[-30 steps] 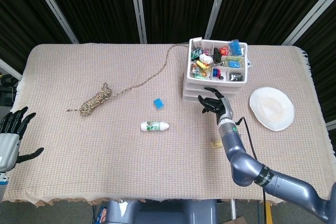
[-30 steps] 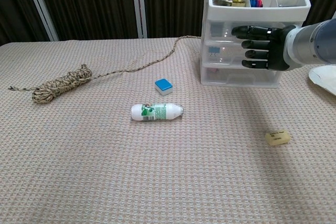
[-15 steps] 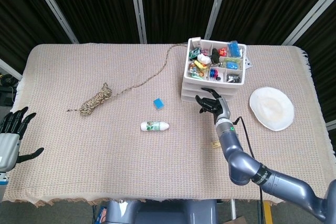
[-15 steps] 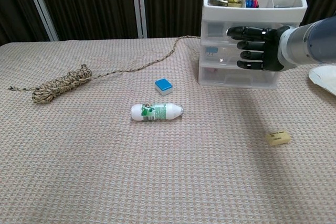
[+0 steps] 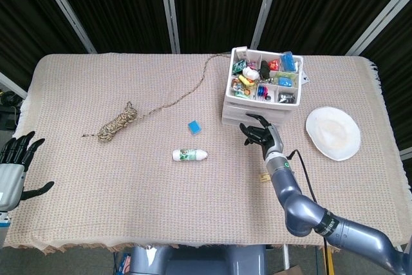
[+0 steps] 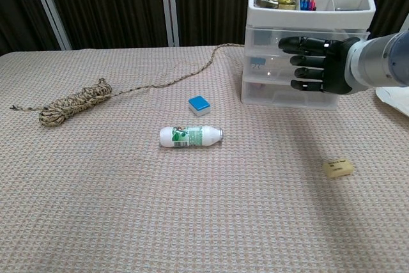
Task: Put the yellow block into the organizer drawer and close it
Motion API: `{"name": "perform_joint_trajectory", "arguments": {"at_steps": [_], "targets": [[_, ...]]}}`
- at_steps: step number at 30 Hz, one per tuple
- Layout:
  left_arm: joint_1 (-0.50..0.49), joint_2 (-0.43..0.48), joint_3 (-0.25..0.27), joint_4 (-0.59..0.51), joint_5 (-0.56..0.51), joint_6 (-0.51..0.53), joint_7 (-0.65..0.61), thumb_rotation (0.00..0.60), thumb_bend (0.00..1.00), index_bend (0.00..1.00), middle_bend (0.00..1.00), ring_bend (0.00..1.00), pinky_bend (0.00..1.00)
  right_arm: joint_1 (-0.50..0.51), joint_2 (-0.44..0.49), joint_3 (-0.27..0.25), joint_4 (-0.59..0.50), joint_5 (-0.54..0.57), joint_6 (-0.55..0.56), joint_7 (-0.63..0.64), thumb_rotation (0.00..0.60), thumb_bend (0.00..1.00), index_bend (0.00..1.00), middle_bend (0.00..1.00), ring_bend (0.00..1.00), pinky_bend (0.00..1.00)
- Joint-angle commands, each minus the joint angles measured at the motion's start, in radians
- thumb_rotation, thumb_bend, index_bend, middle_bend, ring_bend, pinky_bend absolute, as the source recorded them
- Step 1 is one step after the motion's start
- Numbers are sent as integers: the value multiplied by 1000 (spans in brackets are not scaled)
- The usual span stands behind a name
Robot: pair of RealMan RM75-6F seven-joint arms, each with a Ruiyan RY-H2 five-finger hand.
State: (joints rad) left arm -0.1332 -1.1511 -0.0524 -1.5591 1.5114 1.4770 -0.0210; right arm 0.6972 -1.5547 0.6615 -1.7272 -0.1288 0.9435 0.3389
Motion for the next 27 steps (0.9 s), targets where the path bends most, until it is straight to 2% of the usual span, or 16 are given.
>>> {"name": "perform_joint_trajectory", "arguments": {"at_steps": [1,6,18,27], "targets": [[0,0,0,0,0,0,0,600,158,108,0,0,0,-10,4,-8,-16,-10,0,1,600,239,302,843,826,663],[0,0,0,0,1,0,1,600,161,109,0,0,0,-29,11,-25,-53,-32,6,0,600,240,295,842,825,663],[0,-1,0,0,1,1,2,600,164,108,0,0,0,-76,48,-63,-167,-101,37,-15,600,239,134,813,799,663],[-1,0,1,0,1,0,1,600,159,109,0,0,0,-121,67,-102,-263,-161,76,-11,600,240,129,809,798,663]]}}
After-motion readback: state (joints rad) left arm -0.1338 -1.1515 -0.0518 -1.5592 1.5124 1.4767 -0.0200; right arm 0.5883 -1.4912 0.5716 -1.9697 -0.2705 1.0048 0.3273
